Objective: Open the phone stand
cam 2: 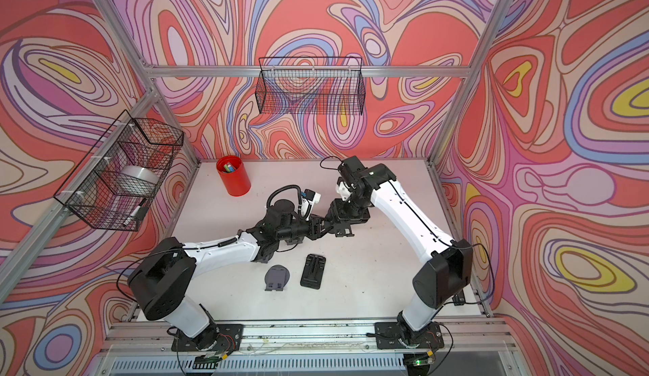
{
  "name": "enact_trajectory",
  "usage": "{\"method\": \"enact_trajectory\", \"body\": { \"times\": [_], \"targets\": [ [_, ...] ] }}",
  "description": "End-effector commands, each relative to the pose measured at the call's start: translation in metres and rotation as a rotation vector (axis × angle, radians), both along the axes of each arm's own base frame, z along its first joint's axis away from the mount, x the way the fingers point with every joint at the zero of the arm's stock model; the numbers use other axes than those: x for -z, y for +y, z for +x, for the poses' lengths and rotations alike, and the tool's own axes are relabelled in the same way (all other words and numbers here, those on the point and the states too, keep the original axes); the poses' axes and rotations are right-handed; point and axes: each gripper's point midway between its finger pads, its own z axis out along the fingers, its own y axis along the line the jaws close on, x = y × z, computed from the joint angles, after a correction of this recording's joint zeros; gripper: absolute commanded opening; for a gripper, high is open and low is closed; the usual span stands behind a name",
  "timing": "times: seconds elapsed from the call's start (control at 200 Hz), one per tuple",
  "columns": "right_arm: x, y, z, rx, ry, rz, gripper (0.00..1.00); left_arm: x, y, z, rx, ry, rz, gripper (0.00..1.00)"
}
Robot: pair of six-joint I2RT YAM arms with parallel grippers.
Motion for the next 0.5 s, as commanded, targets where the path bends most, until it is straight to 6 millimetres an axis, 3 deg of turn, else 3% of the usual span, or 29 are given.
{"method": "enact_trajectory", "body": {
  "times": [0.0, 0.195, 0.496],
  "targets": [
    [-0.01, 0.0043, -0.0007, 0.0, -0.02, 0.028, 0.08, -0.0219, -0.0109, 0.0038, 0.017, -0.036, -0.065, 0.31],
    [-0.0116, 0.003, 0.0, 0.009, -0.028, 0.025, 0.08, -0.0177, -0.012, 0.0024, 0.026, -0.022, -0.072, 0.28],
    [-0.0134, 0.0029, 0.0049, 0.01, -0.043, 0.017, 0.08, -0.0158, -0.012, -0.0043, 0.061, -0.026, -0.049, 0.32]
  ]
}}
